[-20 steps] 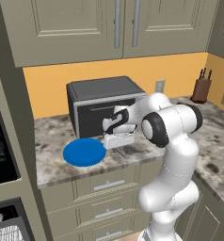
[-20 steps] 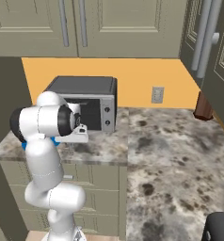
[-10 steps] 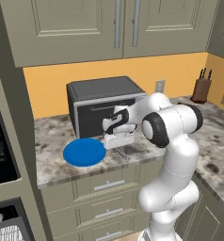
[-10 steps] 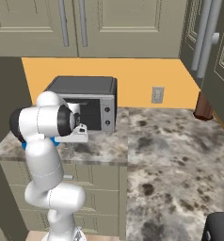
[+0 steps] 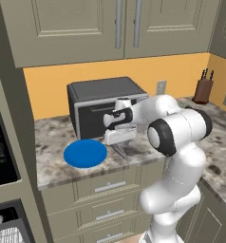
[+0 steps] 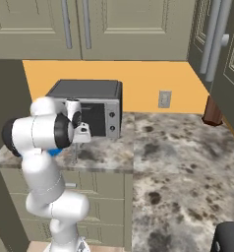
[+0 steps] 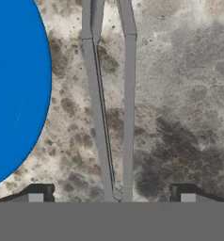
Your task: Pick up the tongs from the counter and place them near the plate next to the oven.
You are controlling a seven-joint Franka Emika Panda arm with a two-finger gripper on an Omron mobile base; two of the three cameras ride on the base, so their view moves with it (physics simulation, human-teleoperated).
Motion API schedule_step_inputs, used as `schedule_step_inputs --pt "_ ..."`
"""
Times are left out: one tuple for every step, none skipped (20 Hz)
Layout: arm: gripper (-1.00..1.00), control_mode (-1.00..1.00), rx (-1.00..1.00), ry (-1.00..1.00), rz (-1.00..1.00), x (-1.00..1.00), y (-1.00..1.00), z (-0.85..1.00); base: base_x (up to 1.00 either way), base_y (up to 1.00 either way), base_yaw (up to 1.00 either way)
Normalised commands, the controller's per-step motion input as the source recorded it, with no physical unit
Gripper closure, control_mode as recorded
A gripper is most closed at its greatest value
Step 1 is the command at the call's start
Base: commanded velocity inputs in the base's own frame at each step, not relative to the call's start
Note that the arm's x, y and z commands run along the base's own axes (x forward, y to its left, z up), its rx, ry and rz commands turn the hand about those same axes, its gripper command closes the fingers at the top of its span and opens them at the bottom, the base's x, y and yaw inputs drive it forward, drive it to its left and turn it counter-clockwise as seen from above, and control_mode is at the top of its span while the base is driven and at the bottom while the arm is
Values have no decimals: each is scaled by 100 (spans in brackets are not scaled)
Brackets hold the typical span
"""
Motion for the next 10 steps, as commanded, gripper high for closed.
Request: schedule_step_inputs --pt "-100 -100 0 -25 0 -49 0 46 0 0 0" --pt "-100 -100 0 -23 0 -39 0 35 0 0 0" --pt "-100 -100 0 -34 0 -68 0 54 0 0 0" --pt "-100 -100 0 -37 0 -98 0 60 0 0 0" --pt "-100 -100 3 -42 0 -100 -2 59 0 0 0" --pt "-100 -100 4 -41 0 -100 -10 57 0 0 0" --pt "-100 -100 7 -37 -1 -100 -24 63 0 0 0" --pt "-100 -100 7 -38 -1 -100 -21 68 0 0 0" --pt "-100 -100 6 -38 -1 -100 -18 74 0 0 0" --pt "-100 -100 6 -34 -1 -100 -20 80 0 0 0"
